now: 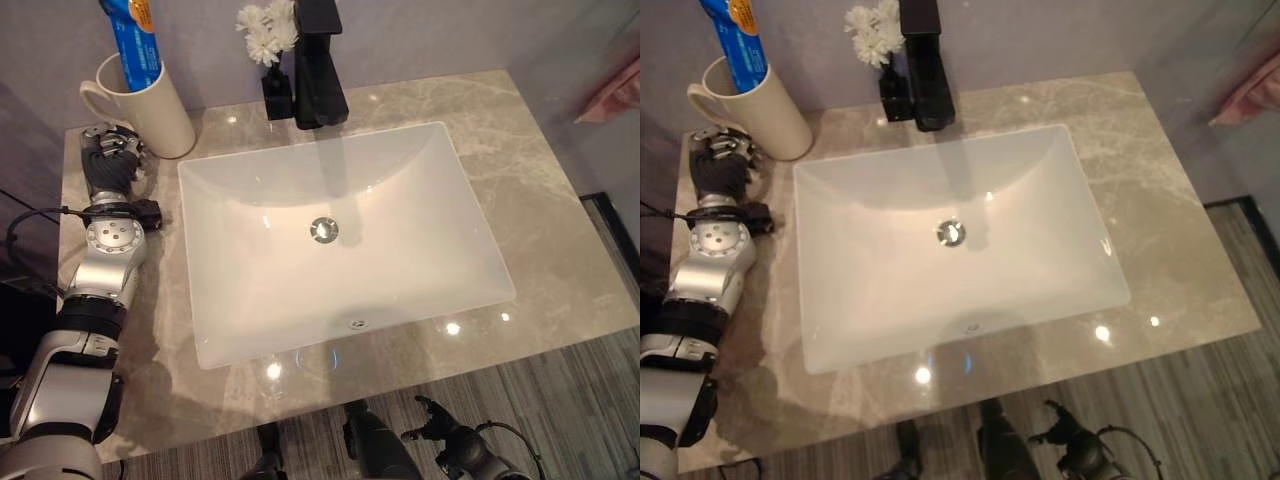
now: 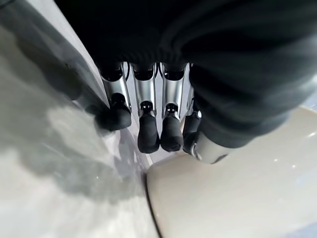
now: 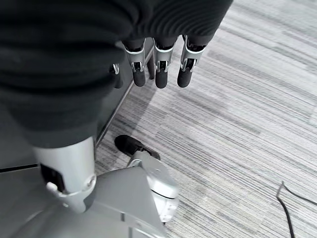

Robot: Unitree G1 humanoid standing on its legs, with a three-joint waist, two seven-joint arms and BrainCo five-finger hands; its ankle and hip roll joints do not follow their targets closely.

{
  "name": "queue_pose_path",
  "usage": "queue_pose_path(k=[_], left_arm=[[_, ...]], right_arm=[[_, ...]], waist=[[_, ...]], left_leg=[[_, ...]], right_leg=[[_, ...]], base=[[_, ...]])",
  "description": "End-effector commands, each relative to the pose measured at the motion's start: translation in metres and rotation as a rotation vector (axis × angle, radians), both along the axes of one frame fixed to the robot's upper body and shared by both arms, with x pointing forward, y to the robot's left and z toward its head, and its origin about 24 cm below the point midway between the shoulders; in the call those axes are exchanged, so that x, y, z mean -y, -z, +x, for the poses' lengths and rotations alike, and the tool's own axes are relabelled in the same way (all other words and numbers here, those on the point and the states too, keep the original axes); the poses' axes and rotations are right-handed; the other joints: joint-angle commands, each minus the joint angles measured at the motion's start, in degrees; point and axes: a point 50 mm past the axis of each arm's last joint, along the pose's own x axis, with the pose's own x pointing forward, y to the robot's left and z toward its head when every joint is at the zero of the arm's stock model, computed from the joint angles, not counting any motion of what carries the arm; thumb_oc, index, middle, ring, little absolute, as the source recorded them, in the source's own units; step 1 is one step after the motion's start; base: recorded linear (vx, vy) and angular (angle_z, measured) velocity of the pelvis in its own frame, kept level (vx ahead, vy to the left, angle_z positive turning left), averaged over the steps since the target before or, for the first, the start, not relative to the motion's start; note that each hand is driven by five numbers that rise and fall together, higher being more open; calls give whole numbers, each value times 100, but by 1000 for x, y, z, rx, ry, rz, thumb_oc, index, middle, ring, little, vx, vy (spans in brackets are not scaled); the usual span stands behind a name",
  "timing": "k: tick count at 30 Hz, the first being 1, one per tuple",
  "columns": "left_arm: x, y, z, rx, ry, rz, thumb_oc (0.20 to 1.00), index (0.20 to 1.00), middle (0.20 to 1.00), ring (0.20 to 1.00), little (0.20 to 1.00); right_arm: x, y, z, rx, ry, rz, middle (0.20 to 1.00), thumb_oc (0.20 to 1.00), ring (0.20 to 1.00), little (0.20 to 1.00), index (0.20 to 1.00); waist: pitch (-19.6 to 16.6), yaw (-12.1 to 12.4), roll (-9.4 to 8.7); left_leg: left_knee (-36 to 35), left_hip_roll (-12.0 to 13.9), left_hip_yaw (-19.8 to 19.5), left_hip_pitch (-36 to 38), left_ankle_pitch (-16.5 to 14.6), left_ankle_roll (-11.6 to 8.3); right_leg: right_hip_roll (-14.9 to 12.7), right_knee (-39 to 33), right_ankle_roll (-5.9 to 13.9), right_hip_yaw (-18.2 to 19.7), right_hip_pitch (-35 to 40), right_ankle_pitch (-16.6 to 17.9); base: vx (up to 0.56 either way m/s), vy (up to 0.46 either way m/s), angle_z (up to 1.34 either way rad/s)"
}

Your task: Put brush and paste in cup on sink, flatten towel.

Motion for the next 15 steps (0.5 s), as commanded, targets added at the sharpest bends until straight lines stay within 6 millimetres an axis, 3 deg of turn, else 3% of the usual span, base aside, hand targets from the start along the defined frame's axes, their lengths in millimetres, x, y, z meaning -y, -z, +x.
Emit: queue_pose_path(k=[1, 5, 8, 15], left_arm=[[-14, -15, 0, -24, -65, 85, 200, 200, 200, 200, 200], [-16, -21, 0, 8, -62, 61, 200, 200, 200, 200, 200], [-12, -11, 0, 41, -50, -51, 200, 200, 200, 200, 200], [19, -8, 0, 80, 44, 5, 200, 200, 200, 200, 200]], right_arm=[[5, -4, 5, 23, 8, 11, 1000, 1000, 1000, 1000, 1000], [5, -3, 1, 16, 11, 21, 1000, 1000, 1000, 1000, 1000], [2, -1, -1, 8, 12, 23, 1000, 1000, 1000, 1000, 1000], [1, -2, 2, 33, 24, 33, 1000, 1000, 1000, 1000, 1000]], waist=[[358, -73, -1], [368, -106, -21], [369, -115, -35], [332, -111, -9]], left_leg=[[29, 129, -51, 350, -2, -264], [29, 150, -40, 330, 0, -283], [29, 164, -43, 345, -14, -297], [29, 173, -75, 424, -57, -292]], right_leg=[[-110, 125, 454, 206, 177, -210], [-88, 132, 448, 209, 132, -205], [-66, 150, 436, 226, 134, -226], [-61, 209, 414, 209, 181, -316]], base=[[7, -7, -11], [11, -14, -9], [16, -13, -4], [4, -2, 0]])
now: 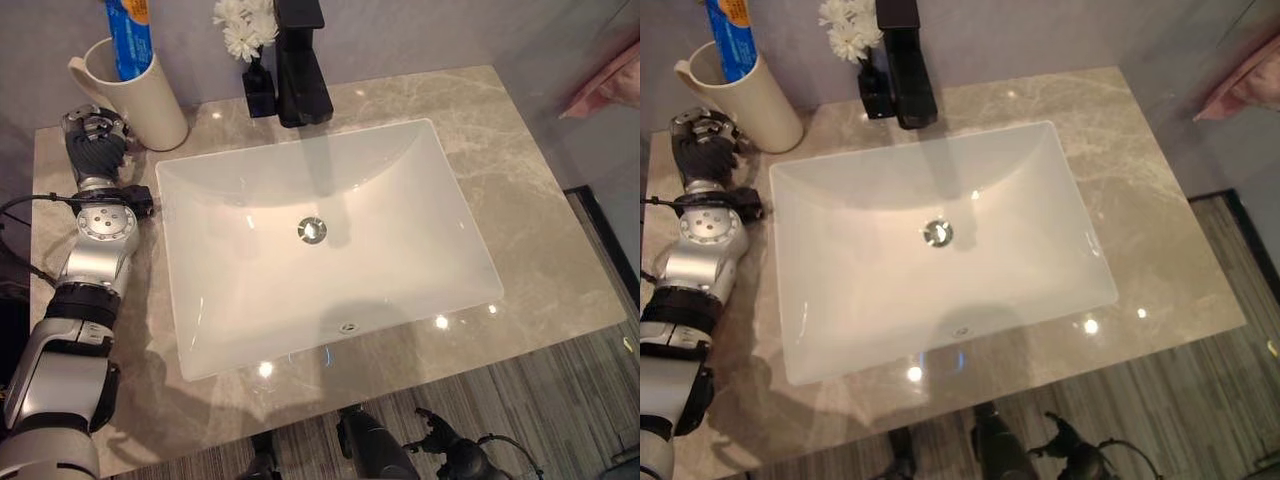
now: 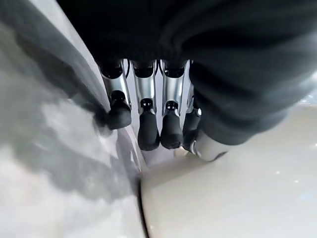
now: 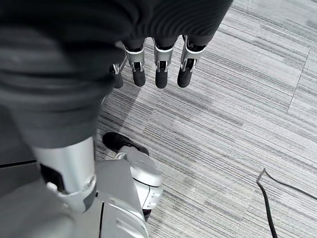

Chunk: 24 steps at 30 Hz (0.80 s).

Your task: Put brush and paste in cup on sink, flatten towel.

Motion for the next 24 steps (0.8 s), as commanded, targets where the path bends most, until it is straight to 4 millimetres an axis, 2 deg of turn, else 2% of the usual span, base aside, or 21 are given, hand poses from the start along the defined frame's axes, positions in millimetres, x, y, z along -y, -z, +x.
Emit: queue_pose_path(k=[1, 7, 18, 19, 20, 21, 22, 24], left_arm=[[15, 1, 2, 23, 37, 41, 200, 200, 200, 200, 200], [34, -2, 4, 60, 83, 43, 200, 200, 200, 200, 200], [49, 6, 2, 53, 122, 96, 200, 200, 200, 200, 200], [49, 7, 2, 50, 122, 99, 404, 404, 404, 404, 404], [49, 9, 1, 48, 123, 97, 570, 570, 570, 570, 570], [48, 11, 0, 44, 120, 93, 862, 862, 862, 862, 862], [46, 13, -2, 41, 115, 95, 1000, 1000, 1000, 1000, 1000], [43, 19, -5, 32, 103, 88, 1000, 1000, 1000, 1000, 1000]], right_arm=[[2, -7, 14, 57, 18, 18, 1000, 1000, 1000, 1000, 1000], [1, -9, 18, 78, 18, 20, 1000, 1000, 1000, 1000, 1000], [2, -7, 14, 64, 26, 16, 1000, 1000, 1000, 1000, 1000], [2, -6, 13, 64, 29, 15, 1000, 1000, 1000, 1000, 1000], [2, -6, 13, 63, 34, 15, 1000, 1000, 1000, 1000, 1000], [3, -6, 12, 62, 37, 13, 1000, 1000, 1000, 1000, 1000], [5, -6, 11, 57, 43, 8, 1000, 1000, 1000, 1000, 1000], [9, -5, 8, 47, 59, -6, 1000, 1000, 1000, 1000, 1000]], waist=[[326, -113, 2], [293, -123, 17], [301, -128, -19], [285, -124, -24], [271, -114, -32], [249, -107, -35], [216, -91, -39], [155, -57, -40]], left_leg=[[58, 62, -196, 425, -20, -227], [58, 40, -185, 428, -55, -214], [58, 44, -146, 411, -47, -207], [58, 44, -147, 423, -49, -206], [58, 44, -148, 432, -54, -203], [58, 41, -150, 447, -62, -202], [58, 41, -165, 471, -69, -196], [58, 39, -185, 524, -81, -190]], right_leg=[[-185, 213, 455, 168, 233, -296], [-195, 172, 479, 178, 242, -267], [-177, 157, 494, 213, 221, -230], [-175, 161, 499, 214, 233, -228], [-175, 162, 500, 209, 242, -230], [-176, 160, 501, 207, 258, -234], [-176, 167, 500, 201, 281, -242], [-186, 160, 502, 173, 358, -257]], base=[[9, -10, 4], [1, -1, 1], [0, 0, 0], [0, 0, 0], [0, 0, 0], [0, 0, 0], [0, 0, 0], [12, -2, -2]])
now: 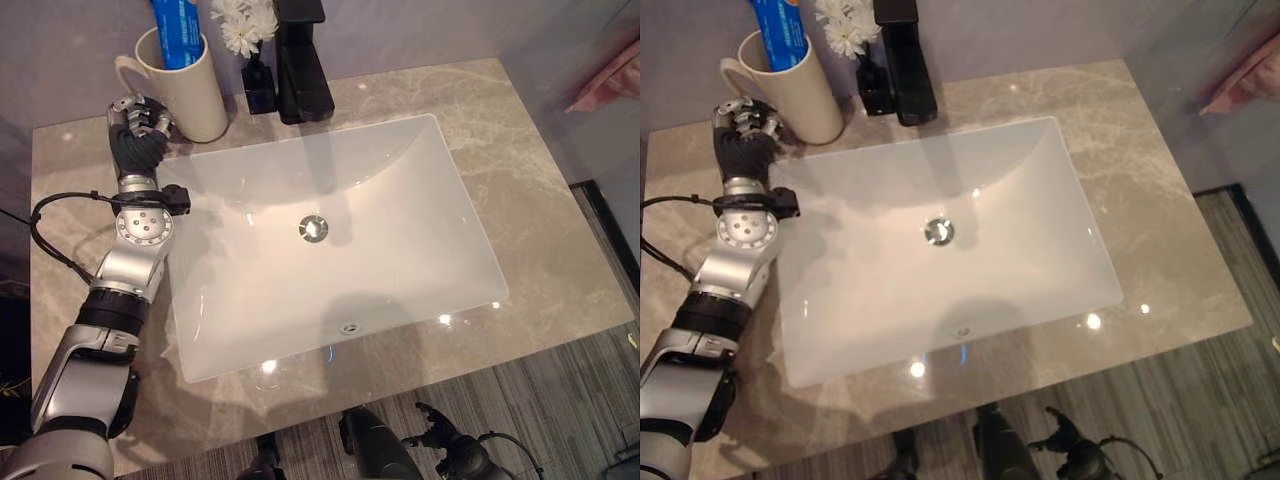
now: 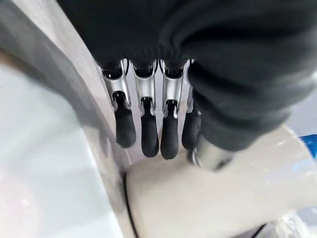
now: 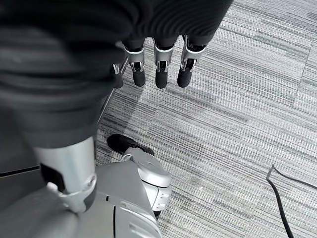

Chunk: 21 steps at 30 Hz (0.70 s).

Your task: Put brush and paste in cup on sink, flatten towel.

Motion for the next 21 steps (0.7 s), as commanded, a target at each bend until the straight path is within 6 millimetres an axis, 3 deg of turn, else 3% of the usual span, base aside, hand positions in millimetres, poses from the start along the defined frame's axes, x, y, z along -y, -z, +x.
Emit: queue_pose_path(k=[1, 4, 10, 13, 14, 21], left_arm=[[-6, 23, -8, -41, -19, 20, 1000, 1000, 1000, 1000, 1000], [-9, 30, -14, -48, -26, 7, 1000, 1000, 1000, 1000, 1000], [-31, 70, -50, -103, -43, -48, 1000, 1000, 1000, 1000, 1000], [-33, 77, -59, -114, -42, -54, 1000, 1000, 1000, 1000, 1000], [-38, 83, -72, -113, -43, -60, 1000, 1000, 1000, 1000, 1000], [-49, 99, -114, -109, -41, -106, 1000, 1000, 1000, 1000, 1000]], right_arm=[[12, -1, 0, 5, 42, -32, 1000, 1000, 1000, 1000, 1000], [16, 1, -6, -16, 60, -46, 1000, 1000, 1000, 1000, 1000], [33, 8, -28, -108, 145, -81, 1000, 1000, 1000, 1000, 1000], [35, 9, -34, -126, 159, -85, 1000, 1000, 1000, 1000, 1000], [37, 10, -35, -132, 184, -77, 1000, 1000, 1000, 1000, 1000], [34, 13, -44, -154, 228, -44, 1000, 1000, 1000, 1000, 1000]], waist=[[-18, -24, -124], [-57, 27, -118], [-246, 330, -110], [-296, 364, -120], [-349, 466, -133], [-471, 728, -222]], left_leg=[[60, 24, -213, 486, -86, -186], [60, 4, -273, 546, -100, -176], [60, -44, -567, 830, -130, -119], [60, -58, -609, 904, -145, -99], [60, -86, -677, 982, -160, -53], [60, -214, -863, 1351, -264, 110]], right_leg=[[-208, 157, 495, 155, 353, -263], [-233, 161, 494, 98, 452, -287], [-406, 107, 525, -237, 1000, -358], [-425, 91, 533, -284, 1123, -376], [-450, 94, 543, -344, 1242, -391], [-585, 127, 595, -525, 1697, -452]], base=[[18, -5, -4], [9, 2, 2], [24, 41, 26], [14, 56, 22], [23, 45, 17], [10, 87, 13]])
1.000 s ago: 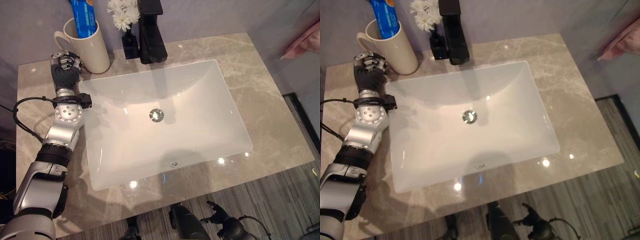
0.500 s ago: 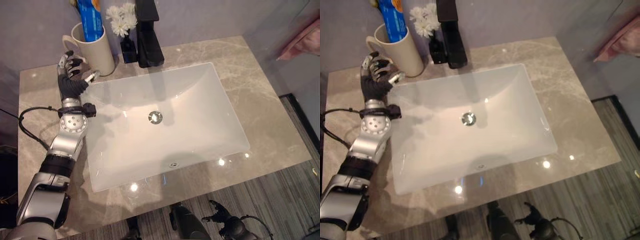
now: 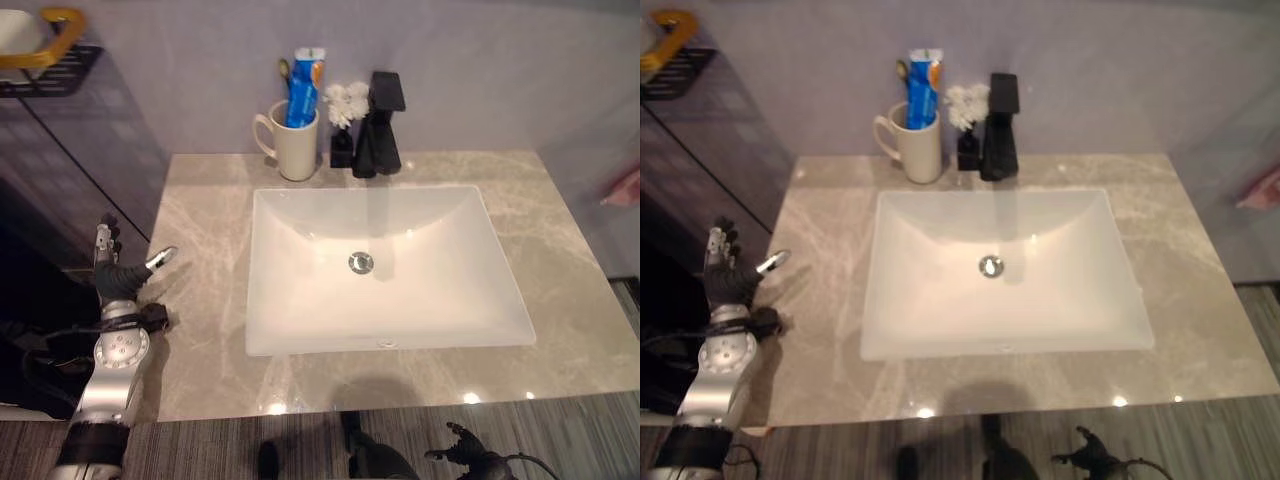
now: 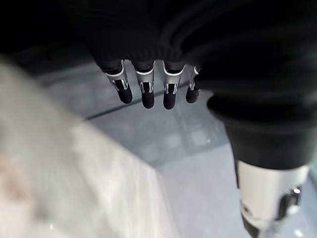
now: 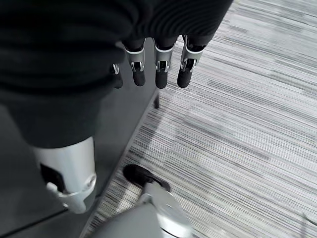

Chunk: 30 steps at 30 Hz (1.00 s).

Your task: Put brush and paste in cup on sink, flatten towel.

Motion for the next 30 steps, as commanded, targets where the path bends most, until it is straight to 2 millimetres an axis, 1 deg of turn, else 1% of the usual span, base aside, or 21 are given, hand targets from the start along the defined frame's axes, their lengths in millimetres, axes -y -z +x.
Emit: queue_pose_path(k=[1, 2, 6, 7, 8, 9, 10, 14, 15, 16, 17, 19, 22, 23, 24, 25, 26, 27, 28, 29, 30], left_arm=[[-1, -33, -3, 175, 50, 48, 1000, 1000, 1000, 1000, 1000], [0, -27, -9, 147, 71, 48, 1000, 1000, 1000, 1000, 1000], [0, -23, -15, 124, 82, 58, 1000, 1000, 1000, 1000, 1000], [4, -20, -17, 110, 119, 63, 1000, 1000, 1000, 1000, 1000], [9, -22, -18, 121, 153, 53, 1000, 1000, 1000, 1000, 1000], [9, -22, -18, 121, 153, 53, 1000, 1000, 1000, 1000, 1000], [13, -24, -18, 128, 182, 52, 1000, 1000, 1000, 1000, 1000], [27, -37, -16, 169, 295, 81, 1000, 1000, 1000, 1000, 1000], [27, -37, -15, 169, 295, 81, 1000, 1000, 1000, 1000, 1000], [41, -41, -15, 186, 386, 68, 1000, 1000, 1000, 1000, 1000], [41, -41, -14, 186, 387, 68, 1000, 1000, 1000, 1000, 1000], [50, -43, -14, 166, 458, 107, 1000, 1000, 1000, 1000, 1000], [57, -43, -12, 135, 520, 156, 1000, 1000, 1000, 1000, 1000], [57, -44, -11, 139, 526, 166, 1000, 1000, 1000, 1000, 1000], [63, -49, -11, 149, 561, 179, 1000, 1000, 1000, 1000, 1000], [63, -49, -9, 152, 567, 174, 1000, 1000, 1000, 1000, 1000], [65, -47, -8, 147, 577, 170, 1000, 1000, 1000, 1000, 1000], [65, -47, -8, 148, 577, 170, 1000, 1000, 1000, 1000, 1000], [67, -49, -8, 147, 594, 181, 1000, 1000, 1000, 1000, 1000], [71, -50, -8, 160, 606, 175, 1000, 1000, 1000, 1000, 1000], [71, -50, -7, 163, 606, 169, 1000, 1000, 1000, 1000, 1000]], right_arm=[[-1, 5, -11, -41, 17, 15, 1000, 1000, 1000, 1000, 1000], [-2, 6, -14, -47, 27, 23, 1000, 1000, 1000, 1000, 1000], [-3, 6, -13, -42, 33, 31, 1000, 1000, 1000, 1000, 1000], [-4, 5, -12, -34, 43, 37, 1000, 1000, 1000, 1000, 1000], [-6, 5, -9, -21, 48, 48, 1000, 1000, 1000, 1000, 1000], [-6, 5, -9, -21, 49, 48, 1000, 1000, 1000, 1000, 1000], [-6, 5, -9, -16, 51, 52, 1000, 1000, 1000, 1000, 1000], [-9, 2, 0, 25, 62, 70, 1000, 1000, 1000, 1000, 1000], [-9, 2, 0, 25, 63, 70, 1000, 1000, 1000, 1000, 1000], [-11, 1, 3, 46, 65, 80, 1000, 1000, 1000, 1000, 1000], [-11, 1, 3, 46, 66, 80, 1000, 1000, 1000, 1000, 1000], [-11, -1, 6, 60, 67, 82, 1000, 1000, 1000, 1000, 1000], [-12, -1, 4, 73, 81, 91, 1000, 1000, 1000, 1000, 1000], [-13, -1, 3, 73, 77, 92, 1000, 1000, 1000, 1000, 1000], [-12, 0, -1, 65, 84, 92, 1000, 1000, 1000, 1000, 1000], [-12, 0, -1, 61, 76, 89, 1000, 1000, 1000, 1000, 1000], [-14, 1, -1, 59, 75, 91, 1000, 1000, 1000, 1000, 1000], [-13, 1, -1, 59, 76, 91, 1000, 1000, 1000, 1000, 1000], [-13, 2, -6, 50, 83, 91, 1000, 1000, 1000, 1000, 1000], [-13, 3, -9, 38, 84, 85, 1000, 1000, 1000, 1000, 1000], [-13, 3, -8, 37, 81, 86, 1000, 1000, 1000, 1000, 1000]], waist=[[-222, -14, -149], [-225, 55, -175], [-213, 106, -213], [-183, 159, -269], [-143, 192, -324], [-141, 192, -327], [-126, 200, -356], [-26, 144, -447], [-23, 157, -452], [55, 58, -497], [58, 68, -499], [106, -30, -522], [162, -216, -531], [172, -258, -527], [193, -376, -509], [230, -404, -486], [273, -454, -469], [277, -441, -465], [295, -460, -386], [364, -493, -275], [385, -505, -230]], left_leg=[[75, -257, -208, 219, -168, 65], [121, -314, -244, 270, -213, 119], [278, -382, -264, 253, -289, 170], [505, -476, -299, 193, -401, 233], [703, -570, -312, 128, -471, 272], [728, -575, -313, 116, -483, 275], [834, -624, -312, 77, -528, 294], [1185, -828, -161, -56, -697, 367], [1206, -831, -148, -66, -708, 370], [1323, -885, 15, -70, -781, 424], [1328, -885, 23, -69, -784, 426], [1343, -893, 150, -52, -824, 461], [1284, -888, 378, 10, -819, 500], [1270, -887, 413, 18, -815, 502], [1249, -894, 445, 27, -802, 507], [1273, -892, 472, 6, -784, 532], [1315, -893, 511, -31, -741, 574], [1324, -887, 518, -34, -751, 573], [1257, -824, 605, 15, -726, 574], [1051, -752, 794, 52, -555, 620], [955, -712, 852, 13, -408, 610]], right_leg=[[-440, 134, 581, 118, 221, -141], [-479, 136, 594, 92, 293, -134], [-528, 136, 614, 77, 347, -113], [-601, 155, 634, 49, 385, -79], [-663, 178, 653, 35, 405, -19], [-668, 175, 656, 35, 407, -16], [-699, 187, 668, 35, 406, 20], [-833, 254, 769, 89, 331, 278], [-834, 255, 773, 102, 324, 281], [-897, 357, 847, 201, 212, 451], [-896, 358, 849, 210, 210, 452], [-950, 367, 902, 284, 120, 603], [-1026, 329, 973, 394, -28, 833], [-1036, 319, 983, 452, -74, 861], [-1032, 313, 1001, 579, -155, 953], [-999, 346, 982, 609, -258, 971], [-915, 455, 940, 568, -314, 871], [-906, 482, 937, 576, -329, 855], [-795, 665, 877, 492, -311, 590], [-614, 1116, 782, 284, -498, 375], [-514, 1341, 717, 244, -548, 195]], base=[[-13, 127, 20], [-10, 86, 20], [-30, 70, 8], [-87, 110, 6], [-89, 112, 7], [-80, 86, 7], [-58, 63, 8], [-87, 94, 5], [-135, 145, -13], [-98, 100, -20], [-127, 131, -23], [-64, 77, -33], [-86, 107, -43], [-86, 102, -59], [-96, 83, -44], [-129, 95, -31], [-94, 61, -18], [-96, 99, -38], [-161, 130, -47], [-230, 156, -70], [-239, 103, -78]])
